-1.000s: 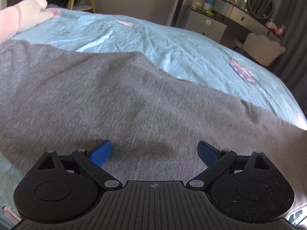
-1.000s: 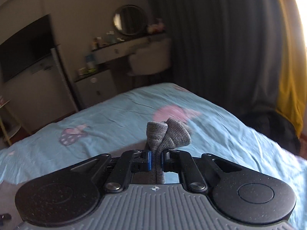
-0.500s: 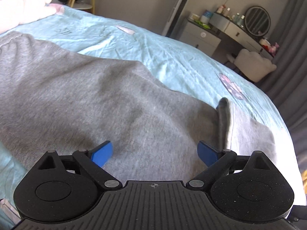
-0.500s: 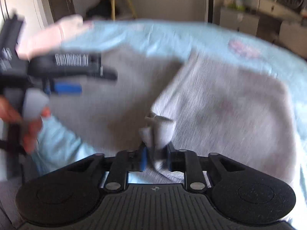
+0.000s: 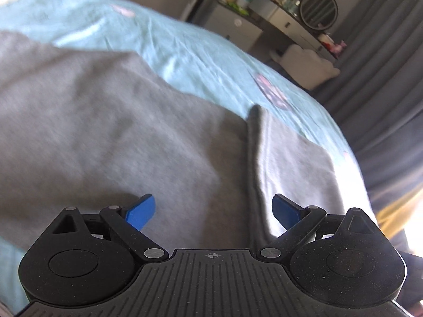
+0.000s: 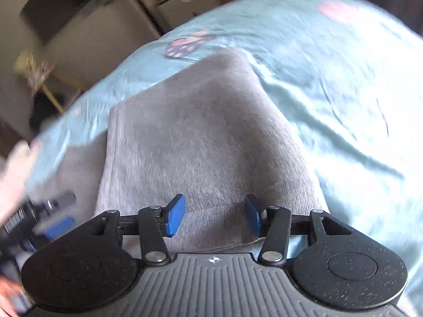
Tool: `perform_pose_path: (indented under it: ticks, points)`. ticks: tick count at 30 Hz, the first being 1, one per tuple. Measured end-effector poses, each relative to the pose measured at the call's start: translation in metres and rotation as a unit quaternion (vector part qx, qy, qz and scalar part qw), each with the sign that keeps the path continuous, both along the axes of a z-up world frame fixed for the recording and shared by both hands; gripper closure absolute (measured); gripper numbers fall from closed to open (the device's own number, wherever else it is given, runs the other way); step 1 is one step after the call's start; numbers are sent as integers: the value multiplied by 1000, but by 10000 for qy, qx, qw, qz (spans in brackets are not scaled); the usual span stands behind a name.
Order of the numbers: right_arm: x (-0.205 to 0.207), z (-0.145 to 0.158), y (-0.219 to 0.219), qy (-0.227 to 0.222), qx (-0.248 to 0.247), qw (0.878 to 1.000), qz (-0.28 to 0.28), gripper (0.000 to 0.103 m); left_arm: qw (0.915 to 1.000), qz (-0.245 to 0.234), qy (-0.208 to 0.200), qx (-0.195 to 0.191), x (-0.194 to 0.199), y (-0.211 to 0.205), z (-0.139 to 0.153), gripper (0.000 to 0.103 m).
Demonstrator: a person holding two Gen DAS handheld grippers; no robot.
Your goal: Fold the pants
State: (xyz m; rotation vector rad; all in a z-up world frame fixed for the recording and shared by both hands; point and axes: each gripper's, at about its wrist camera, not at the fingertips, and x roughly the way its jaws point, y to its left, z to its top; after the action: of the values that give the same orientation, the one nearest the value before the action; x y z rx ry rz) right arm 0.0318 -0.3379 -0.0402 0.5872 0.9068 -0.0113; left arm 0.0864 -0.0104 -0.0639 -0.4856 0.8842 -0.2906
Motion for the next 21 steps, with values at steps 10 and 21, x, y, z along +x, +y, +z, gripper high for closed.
perform_pose_path:
  ticks: [10, 21]
  points:
    - [3, -1, 9, -164, -61, 9996, 237, 42, 9843, -489, 911, -1432, 36, -8, -29, 5]
    - [11, -8, 4, -199, 217, 9996, 53, 41, 9716, -937, 1109, -1870, 67, -45, -47, 25]
